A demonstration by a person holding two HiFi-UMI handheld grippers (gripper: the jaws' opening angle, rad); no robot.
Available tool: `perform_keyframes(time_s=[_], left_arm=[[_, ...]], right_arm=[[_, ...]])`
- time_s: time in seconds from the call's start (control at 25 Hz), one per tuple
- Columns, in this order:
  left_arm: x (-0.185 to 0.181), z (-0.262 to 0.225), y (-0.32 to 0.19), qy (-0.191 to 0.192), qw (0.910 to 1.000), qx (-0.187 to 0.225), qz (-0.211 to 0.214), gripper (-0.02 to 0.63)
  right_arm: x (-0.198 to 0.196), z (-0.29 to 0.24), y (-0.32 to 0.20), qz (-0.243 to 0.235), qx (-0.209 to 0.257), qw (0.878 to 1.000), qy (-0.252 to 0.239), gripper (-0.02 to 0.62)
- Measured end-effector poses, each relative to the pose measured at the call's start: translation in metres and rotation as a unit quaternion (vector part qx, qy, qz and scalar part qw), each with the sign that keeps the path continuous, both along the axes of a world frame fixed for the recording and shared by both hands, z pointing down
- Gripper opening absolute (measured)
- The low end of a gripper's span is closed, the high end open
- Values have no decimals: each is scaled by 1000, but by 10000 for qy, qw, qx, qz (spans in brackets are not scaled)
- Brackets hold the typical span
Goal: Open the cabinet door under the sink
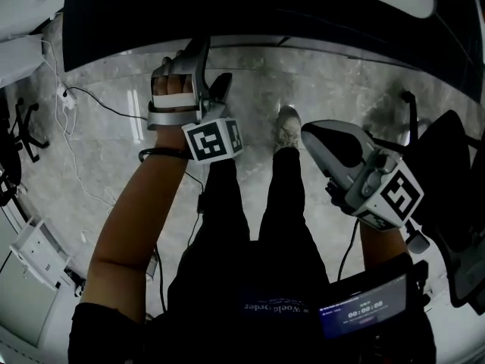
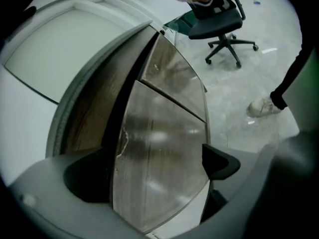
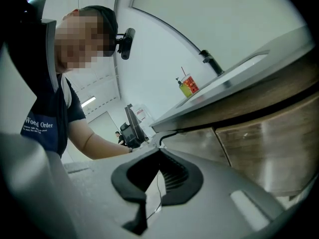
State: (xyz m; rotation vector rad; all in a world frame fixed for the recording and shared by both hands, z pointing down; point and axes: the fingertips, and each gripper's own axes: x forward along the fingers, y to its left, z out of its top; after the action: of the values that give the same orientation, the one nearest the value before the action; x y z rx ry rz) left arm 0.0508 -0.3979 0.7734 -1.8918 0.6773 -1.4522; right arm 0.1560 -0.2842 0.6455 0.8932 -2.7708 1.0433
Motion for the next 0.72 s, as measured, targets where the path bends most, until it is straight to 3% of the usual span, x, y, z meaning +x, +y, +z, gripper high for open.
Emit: perform_keyframes(time_s=[0.2, 0.4, 0.56, 0.72], left_arm=[[-1, 7, -13, -588, 9969, 507, 93, 588], [2, 14, -30, -909, 9935, 689, -20, 597], [-5, 15, -34, -922, 9935, 666, -104, 602], [-4, 17, -25, -1016, 9946, 232, -36, 601]], right_arm=[[-4, 8, 6, -4, -116, 9999, -57, 2], [-5, 12, 9, -30, -209, 9998, -51, 2], [-11, 11, 7, 25, -200, 9998, -61, 2], [-7, 13, 9, 27, -198, 9998, -66, 2]])
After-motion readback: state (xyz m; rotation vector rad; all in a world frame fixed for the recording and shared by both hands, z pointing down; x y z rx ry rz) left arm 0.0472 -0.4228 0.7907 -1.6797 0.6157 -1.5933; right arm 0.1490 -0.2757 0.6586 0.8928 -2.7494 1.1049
